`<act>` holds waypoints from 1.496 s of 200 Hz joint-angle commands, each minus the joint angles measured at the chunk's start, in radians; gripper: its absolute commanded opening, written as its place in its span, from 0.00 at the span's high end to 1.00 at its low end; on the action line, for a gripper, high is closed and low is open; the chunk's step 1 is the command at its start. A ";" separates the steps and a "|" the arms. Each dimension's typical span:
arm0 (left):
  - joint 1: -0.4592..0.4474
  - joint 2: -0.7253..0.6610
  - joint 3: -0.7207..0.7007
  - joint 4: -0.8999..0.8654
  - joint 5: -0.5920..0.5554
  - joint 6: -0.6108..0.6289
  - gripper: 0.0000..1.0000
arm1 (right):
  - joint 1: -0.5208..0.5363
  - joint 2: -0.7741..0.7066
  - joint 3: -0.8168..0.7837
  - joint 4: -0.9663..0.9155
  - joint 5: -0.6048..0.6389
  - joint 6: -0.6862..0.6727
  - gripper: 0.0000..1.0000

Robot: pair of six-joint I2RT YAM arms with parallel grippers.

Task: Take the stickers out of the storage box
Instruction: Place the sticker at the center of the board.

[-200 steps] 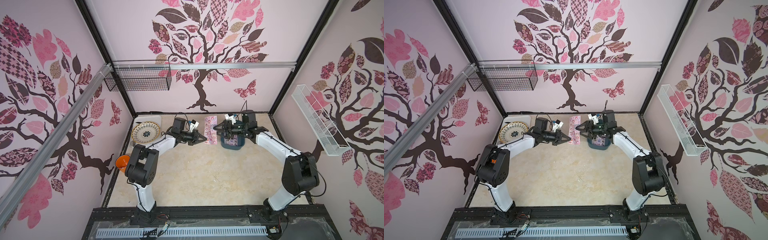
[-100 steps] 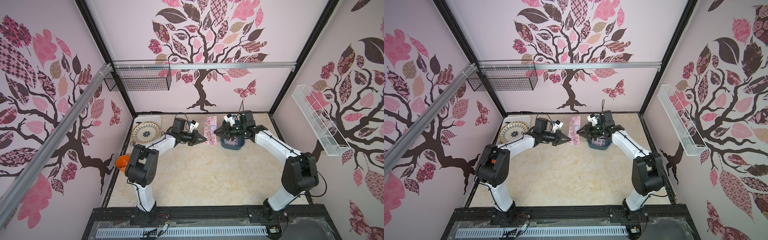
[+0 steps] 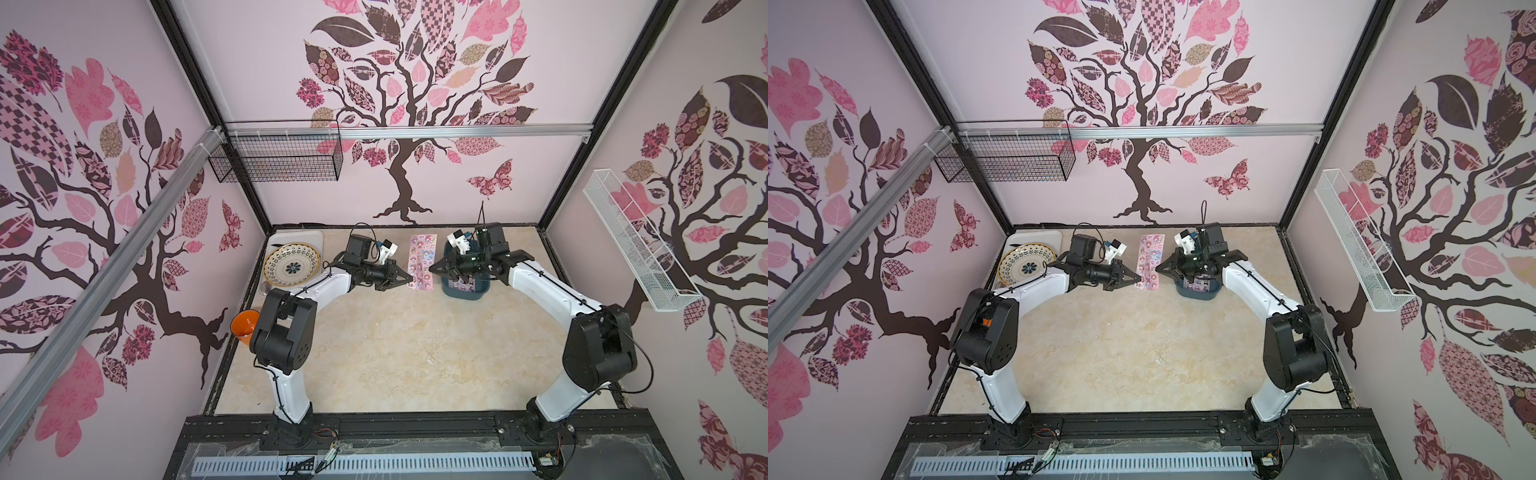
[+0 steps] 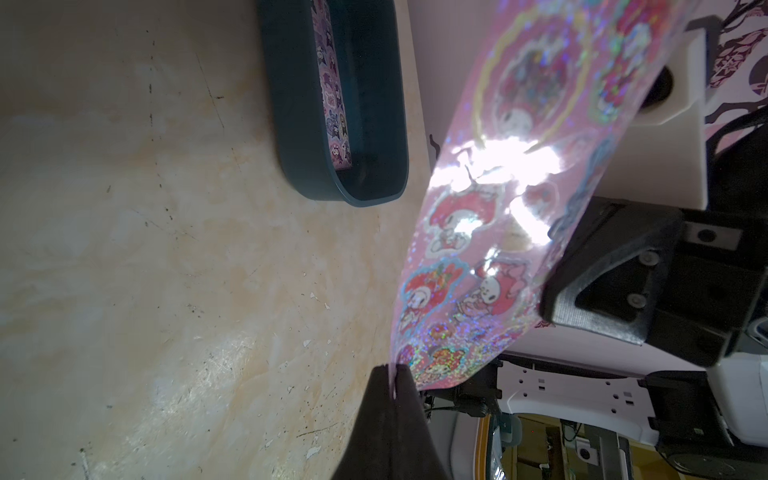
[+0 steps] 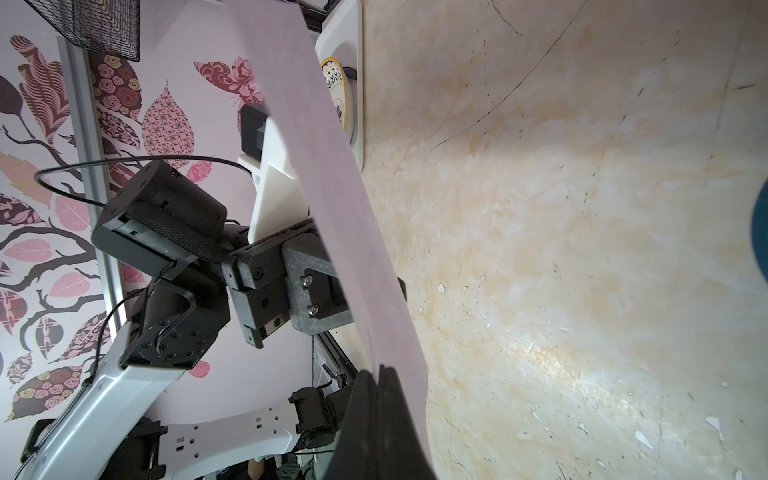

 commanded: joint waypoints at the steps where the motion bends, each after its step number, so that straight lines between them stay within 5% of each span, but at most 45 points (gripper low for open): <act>1: 0.008 -0.015 0.077 -0.224 -0.138 0.148 0.77 | 0.002 0.032 0.050 -0.059 0.044 -0.042 1.00; 26: 0.029 -0.028 0.131 -0.373 -0.286 0.224 0.63 | 0.012 0.052 0.067 -0.072 0.059 -0.050 1.00; 61: 0.142 -0.063 0.063 -0.295 -0.176 0.121 0.59 | 0.043 0.106 0.103 -0.080 0.086 -0.052 1.00; 90: 0.258 -0.158 0.004 -0.320 -0.152 0.154 0.59 | 0.125 0.204 0.177 -0.071 0.109 -0.038 1.00; 130: 0.394 -0.301 -0.107 -0.309 -0.165 0.171 0.59 | 0.302 0.469 0.435 -0.035 0.102 0.020 1.00; 179: 0.407 -0.425 -0.224 -0.253 -0.261 0.183 0.58 | 0.422 0.786 0.794 0.029 0.010 0.129 1.00; 299: 0.408 -0.408 -0.278 -0.208 -0.212 0.156 0.58 | 0.391 0.896 0.645 0.065 0.098 0.150 1.00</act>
